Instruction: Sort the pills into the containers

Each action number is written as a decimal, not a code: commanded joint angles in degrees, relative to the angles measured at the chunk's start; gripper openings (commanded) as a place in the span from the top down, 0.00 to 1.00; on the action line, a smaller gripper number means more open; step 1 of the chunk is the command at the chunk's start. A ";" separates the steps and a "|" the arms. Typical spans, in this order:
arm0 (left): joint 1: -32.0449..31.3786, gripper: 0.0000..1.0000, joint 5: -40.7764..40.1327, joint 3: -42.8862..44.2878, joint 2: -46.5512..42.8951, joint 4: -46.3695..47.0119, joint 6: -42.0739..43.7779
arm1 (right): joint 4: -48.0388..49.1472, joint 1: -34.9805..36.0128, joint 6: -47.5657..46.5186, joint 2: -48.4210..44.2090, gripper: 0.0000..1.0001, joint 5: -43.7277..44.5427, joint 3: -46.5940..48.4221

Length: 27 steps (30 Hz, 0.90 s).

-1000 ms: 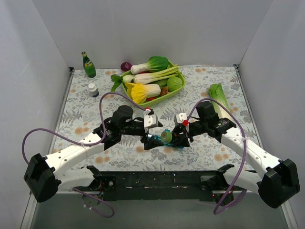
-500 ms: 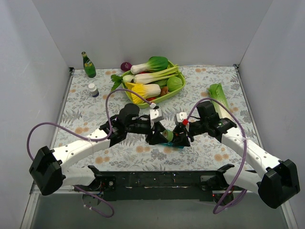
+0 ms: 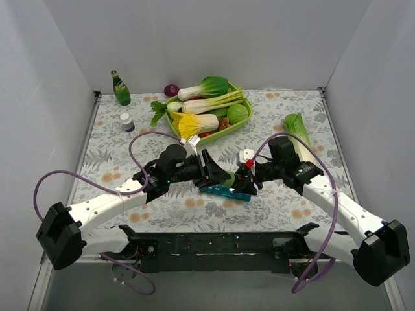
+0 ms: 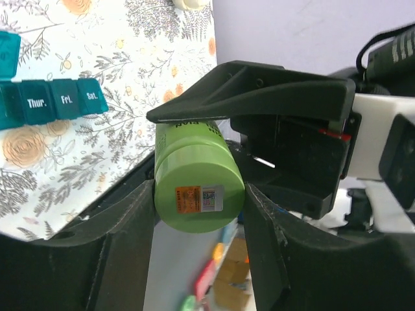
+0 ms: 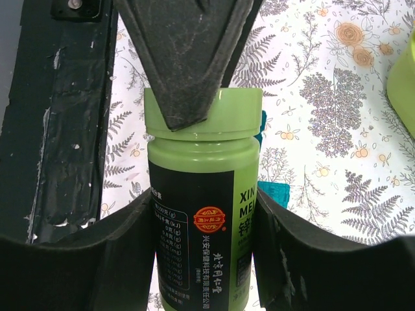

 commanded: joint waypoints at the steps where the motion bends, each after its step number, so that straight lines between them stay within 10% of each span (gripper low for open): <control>1: -1.49 1.00 0.79 5.28 -1.72 -1.05 -23.74 | 2.08 -0.83 0.94 0.49 0.99 6.39 0.75; 14: 1.14 0.97 4.12 -0.06 -4.63 1.81 -24.18 | 2.26 -1.10 0.24 -0.48 0.99 5.61 -0.39; 24: 1.49 0.05 10.09 2.22 -5.15 3.77 -10.21 | 1.91 -1.36 0.41 -0.66 0.99 4.20 -0.40; 27: 1.58 0.02 12.29 1.43 -8.04 4.56 -3.37 | 1.82 -1.45 0.41 -0.74 0.99 3.58 -0.48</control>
